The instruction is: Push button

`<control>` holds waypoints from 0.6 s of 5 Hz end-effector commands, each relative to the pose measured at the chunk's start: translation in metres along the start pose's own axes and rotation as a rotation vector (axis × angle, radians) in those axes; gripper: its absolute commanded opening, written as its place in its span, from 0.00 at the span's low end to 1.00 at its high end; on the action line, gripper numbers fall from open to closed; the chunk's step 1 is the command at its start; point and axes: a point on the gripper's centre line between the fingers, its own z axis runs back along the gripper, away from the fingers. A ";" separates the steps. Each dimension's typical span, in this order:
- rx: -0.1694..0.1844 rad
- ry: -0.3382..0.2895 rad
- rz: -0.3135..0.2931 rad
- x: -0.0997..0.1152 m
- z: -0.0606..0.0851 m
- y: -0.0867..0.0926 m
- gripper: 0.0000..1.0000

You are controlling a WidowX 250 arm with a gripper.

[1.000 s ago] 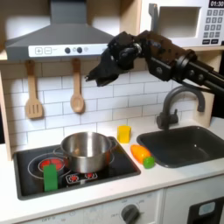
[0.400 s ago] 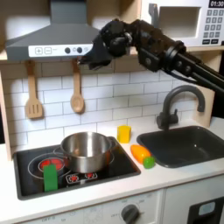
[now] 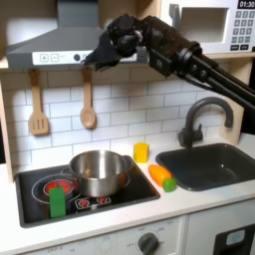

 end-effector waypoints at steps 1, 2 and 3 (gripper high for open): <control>-0.009 -0.012 0.007 0.006 -0.006 -0.001 0.00; -0.012 -0.018 0.010 0.009 -0.007 -0.001 0.00; -0.007 -0.014 0.008 0.010 -0.009 0.000 0.00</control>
